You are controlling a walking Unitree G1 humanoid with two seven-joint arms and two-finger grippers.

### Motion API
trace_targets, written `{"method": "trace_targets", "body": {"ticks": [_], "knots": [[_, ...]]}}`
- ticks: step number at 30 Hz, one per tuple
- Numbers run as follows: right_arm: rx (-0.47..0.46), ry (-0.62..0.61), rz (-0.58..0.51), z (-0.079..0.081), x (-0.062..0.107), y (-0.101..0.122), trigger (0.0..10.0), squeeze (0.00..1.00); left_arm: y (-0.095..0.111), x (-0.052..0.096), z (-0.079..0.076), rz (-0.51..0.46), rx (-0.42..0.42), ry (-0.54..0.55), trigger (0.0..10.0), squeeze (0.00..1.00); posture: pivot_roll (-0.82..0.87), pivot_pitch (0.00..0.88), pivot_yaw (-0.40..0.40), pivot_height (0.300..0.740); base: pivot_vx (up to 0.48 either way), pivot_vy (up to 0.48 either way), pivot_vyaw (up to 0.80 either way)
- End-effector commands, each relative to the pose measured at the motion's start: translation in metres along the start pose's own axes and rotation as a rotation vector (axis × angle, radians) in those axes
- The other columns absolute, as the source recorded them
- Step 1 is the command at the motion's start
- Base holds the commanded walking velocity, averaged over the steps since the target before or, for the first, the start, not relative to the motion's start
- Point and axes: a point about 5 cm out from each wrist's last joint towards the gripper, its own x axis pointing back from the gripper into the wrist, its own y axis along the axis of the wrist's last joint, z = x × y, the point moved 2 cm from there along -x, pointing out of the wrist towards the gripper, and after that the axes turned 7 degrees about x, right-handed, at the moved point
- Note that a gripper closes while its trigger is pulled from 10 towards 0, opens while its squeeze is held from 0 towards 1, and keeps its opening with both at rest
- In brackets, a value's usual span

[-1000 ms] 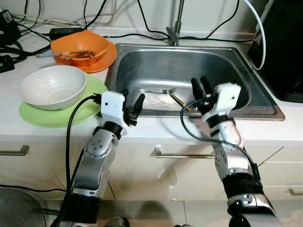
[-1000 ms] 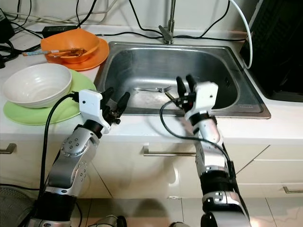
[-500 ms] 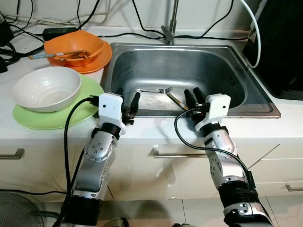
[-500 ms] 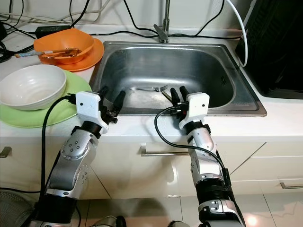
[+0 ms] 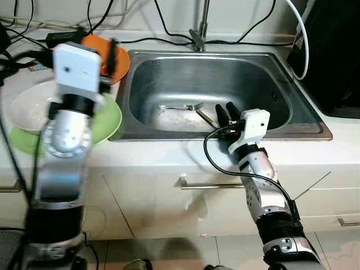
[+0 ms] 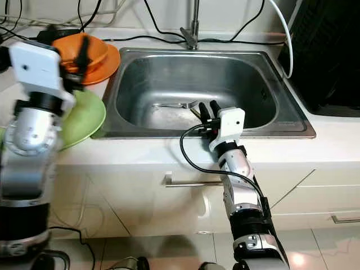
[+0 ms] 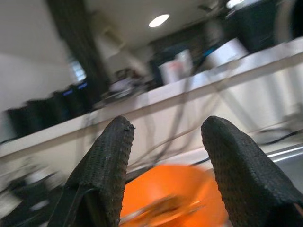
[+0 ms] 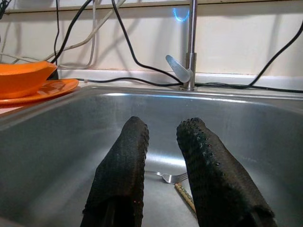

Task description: Kitchen organization

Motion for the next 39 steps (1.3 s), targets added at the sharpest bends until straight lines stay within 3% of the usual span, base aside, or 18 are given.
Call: {"method": "trace_targets", "body": {"ticks": [1, 3, 4, 7, 10, 14, 18, 25, 33, 39], "knots": [[-0.021, -0.007, 0.037, 0.002, 0.003, -0.009, 10.0, 0.0, -0.006, 0.005, 0.033, 0.086, -0.069, 0.116, 10.0, 0.0, 0.02, 0.074, -0.007, 0.74, 0.0, 0.0, 0.0], [-0.023, -0.006, 0.041, 0.002, 0.003, -0.01, 10.0, 0.0, -0.01, 0.009, 0.05, 0.129, -0.077, 0.176, 10.0, 0.0, 0.03, 0.073, -0.009, 0.74, 0.0, 0.0, 0.0], [-0.023, -0.006, 0.041, 0.002, 0.003, -0.01, 10.0, 0.0, -0.01, 0.009, 0.05, 0.129, -0.077, 0.176, 10.0, 0.0, 0.03, 0.073, -0.009, 0.74, 0.0, 0.0, 0.0], [-0.026, -0.001, 0.046, 0.003, 0.002, -0.011, 10.0, 0.0, -0.019, 0.015, 0.074, 0.215, -0.022, 0.268, 10.0, 0.0, 0.04, 0.073, -0.011, 0.74, 0.0, 0.0, 0.0], [-0.027, 0.002, 0.049, 0.004, 0.002, -0.012, 10.0, 0.0, -0.025, 0.019, 0.08, 0.256, -0.02, 0.28, 10.0, 0.0, 0.04, 0.074, -0.011, 0.74, 0.0, 0.0, 0.0], [-0.028, 0.009, 0.059, 0.005, 0.003, -0.015, 10.0, 0.0, -0.039, 0.031, 0.086, 0.375, 0.07, 0.349, 10.0, 0.0, 0.03, 0.073, -0.009, 0.74, 0.0, 0.0, 0.0], [-0.029, 0.007, 0.06, 0.004, 0.004, -0.015, 10.0, 0.0, -0.055, 0.041, 0.102, 0.478, 0.113, 0.397, 10.0, 0.0, 0.03, 0.075, -0.008, 0.74, 0.0, 0.0, 0.0], [-0.03, 0.009, 0.063, 0.005, 0.004, -0.016, 10.0, 0.0, -0.066, 0.05, 0.102, 0.567, 0.152, 0.405, 10.0, 0.0, 0.03, 0.076, -0.009, 0.74, 0.0, 0.0, 0.0], [-0.032, 0.009, 0.06, 0.005, 0.004, -0.016, 10.0, 0.0, -0.069, 0.052, 0.084, 0.63, 0.238, 0.337, 10.0, 0.0, 0.03, 0.076, -0.008, 0.74, 0.0, 0.0, 0.0], [-0.032, 0.01, 0.06, 0.005, 0.004, -0.016, 10.0, 0.0, -0.079, 0.055, 0.083, 0.679, 0.283, 0.34, 10.0, 0.0, 0.03, 0.076, -0.006, 0.74, 0.0, 0.0, 0.0]]}}
